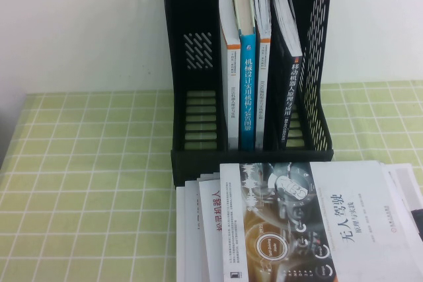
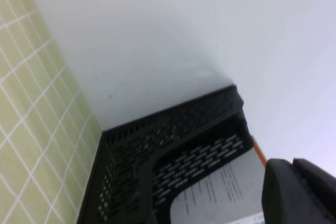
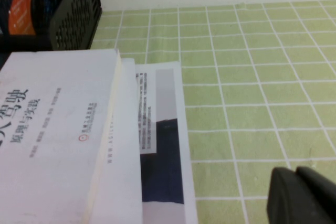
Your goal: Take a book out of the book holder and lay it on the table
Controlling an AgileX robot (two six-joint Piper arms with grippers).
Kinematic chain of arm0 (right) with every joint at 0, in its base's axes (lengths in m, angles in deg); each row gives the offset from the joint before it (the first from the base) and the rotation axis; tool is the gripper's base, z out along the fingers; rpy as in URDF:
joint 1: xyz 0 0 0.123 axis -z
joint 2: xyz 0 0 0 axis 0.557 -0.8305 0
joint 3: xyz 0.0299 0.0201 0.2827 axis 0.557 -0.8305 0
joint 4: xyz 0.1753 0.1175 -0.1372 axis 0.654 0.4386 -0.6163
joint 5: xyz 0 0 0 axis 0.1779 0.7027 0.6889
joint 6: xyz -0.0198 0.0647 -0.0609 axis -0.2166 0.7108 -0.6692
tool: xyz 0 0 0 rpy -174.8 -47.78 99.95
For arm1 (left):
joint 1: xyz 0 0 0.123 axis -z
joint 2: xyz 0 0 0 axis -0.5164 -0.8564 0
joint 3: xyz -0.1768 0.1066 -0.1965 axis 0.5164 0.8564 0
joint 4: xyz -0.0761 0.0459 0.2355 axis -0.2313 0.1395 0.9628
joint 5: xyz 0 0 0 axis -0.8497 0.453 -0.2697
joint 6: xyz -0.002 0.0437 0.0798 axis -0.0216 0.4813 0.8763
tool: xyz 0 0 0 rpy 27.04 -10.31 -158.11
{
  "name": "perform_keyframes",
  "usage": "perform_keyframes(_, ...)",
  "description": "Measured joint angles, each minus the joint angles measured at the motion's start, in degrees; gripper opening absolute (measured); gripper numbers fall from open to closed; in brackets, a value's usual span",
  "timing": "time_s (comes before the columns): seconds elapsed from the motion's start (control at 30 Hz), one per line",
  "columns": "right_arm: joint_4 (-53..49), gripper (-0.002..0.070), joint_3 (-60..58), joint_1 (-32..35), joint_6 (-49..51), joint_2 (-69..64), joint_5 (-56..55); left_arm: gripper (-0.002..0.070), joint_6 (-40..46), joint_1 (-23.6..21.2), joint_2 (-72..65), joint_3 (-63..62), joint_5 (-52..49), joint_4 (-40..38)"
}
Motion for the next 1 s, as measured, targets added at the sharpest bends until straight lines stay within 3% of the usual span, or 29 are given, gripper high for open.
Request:
perform_keyframes(0.23,0.0,-0.0002,0.0,0.0,0.0,0.0,0.0,-0.0003,0.6,0.0,0.0,0.0,2.4,-0.6)
perform_keyframes(0.57,0.0,-0.0002,0.0,0.0,0.2,0.0,0.0,-0.0003,14.2,0.0,0.0,-4.1,2.4,3.5)
perform_keyframes(1.0,0.0,-0.0002,0.0,0.0,0.2,0.0,0.0,-0.0003,43.8,0.0,0.1,-23.5,-4.7,6.8)
